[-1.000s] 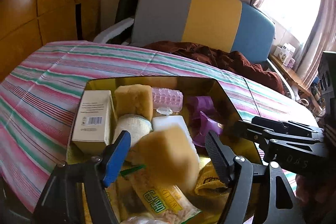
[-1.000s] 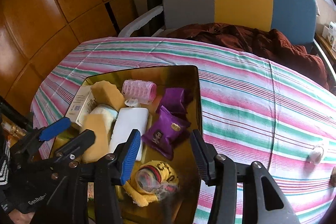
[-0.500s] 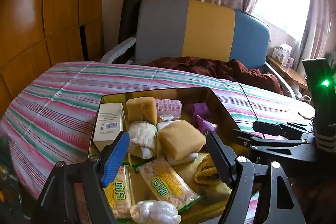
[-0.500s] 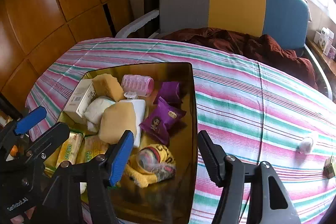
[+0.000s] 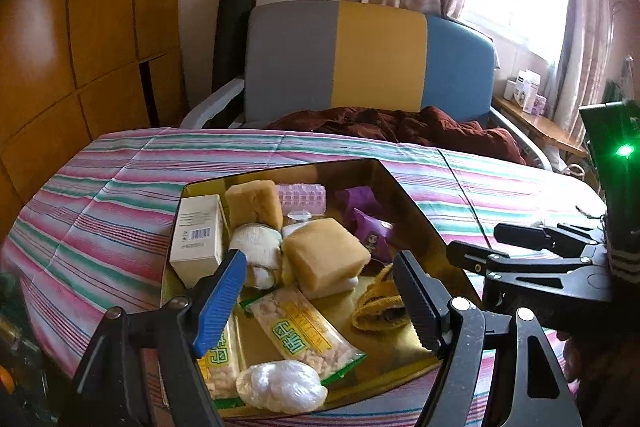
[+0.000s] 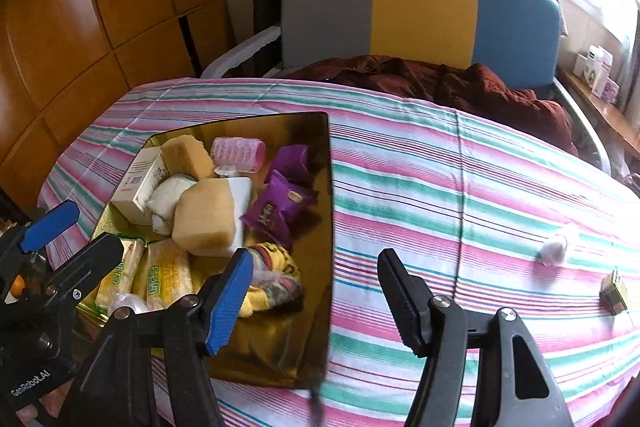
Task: Organize objects
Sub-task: 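Move both tools back toward the wrapped ball and green box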
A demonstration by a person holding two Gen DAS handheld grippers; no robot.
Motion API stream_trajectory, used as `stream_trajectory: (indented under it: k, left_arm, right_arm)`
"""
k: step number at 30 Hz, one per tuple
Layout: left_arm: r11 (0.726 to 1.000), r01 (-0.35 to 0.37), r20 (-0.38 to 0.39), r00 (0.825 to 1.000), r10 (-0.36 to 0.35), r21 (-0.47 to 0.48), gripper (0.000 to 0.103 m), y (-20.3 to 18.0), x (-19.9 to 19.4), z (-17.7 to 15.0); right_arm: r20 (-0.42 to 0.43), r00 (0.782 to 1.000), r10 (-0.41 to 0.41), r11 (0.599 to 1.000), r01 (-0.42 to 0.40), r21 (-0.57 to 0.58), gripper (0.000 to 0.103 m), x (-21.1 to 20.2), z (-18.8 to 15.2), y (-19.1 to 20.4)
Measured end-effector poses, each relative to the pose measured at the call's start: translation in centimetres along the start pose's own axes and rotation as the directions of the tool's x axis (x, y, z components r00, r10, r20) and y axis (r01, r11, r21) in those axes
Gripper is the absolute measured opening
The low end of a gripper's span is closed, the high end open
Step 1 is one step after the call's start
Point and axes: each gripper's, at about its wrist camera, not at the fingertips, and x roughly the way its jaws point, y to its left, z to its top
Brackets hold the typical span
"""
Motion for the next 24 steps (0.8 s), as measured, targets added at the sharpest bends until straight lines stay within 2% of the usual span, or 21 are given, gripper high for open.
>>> stream_trajectory:
  k: [7,9,12,13,14,24]
  left_arm:
    - [0.998,0.028,-0.011,1.0,-0.027,0.059,0.076,-2.1,-0.2,-0.6]
    - [0.996,0.038,-0.016,0.999,-0.037,0.078,0.076,-2.8,-0.2,-0.7]
    - [0.993,0.054,-0.026,0.998,-0.051,0.106,0.076,-3.8,-0.1,-0.9]
    - [0.992,0.06,-0.028,0.998,-0.057,0.115,0.076,-4.1,-0.1,-0.9]
    - [0.991,0.063,-0.029,0.998,-0.06,0.122,0.076,-4.4,-0.1,-0.9]
    - [0.974,0.111,-0.052,0.993,-0.103,0.2,0.08,-7.6,0.6,-0.7]
  right_arm:
    - [0.0,0.999,-0.035,0.999,0.035,0.038,0.067,-0.8,-1.0,-2.2]
    - [0.0,0.999,-0.043,0.998,0.043,0.052,0.073,-1.0,-1.2,-3.0]
    - [0.001,0.998,-0.061,0.995,0.061,0.078,0.075,-1.3,-1.6,-4.4]
    - [0.0,0.998,-0.068,0.994,0.068,0.088,0.078,-1.4,-1.6,-5.0]
    - [0.0,0.997,-0.074,0.992,0.074,0.099,0.085,-1.5,-1.7,-5.6]
    - [-0.005,0.983,-0.181,0.962,0.178,0.208,0.089,-2.8,-1.8,-12.1]
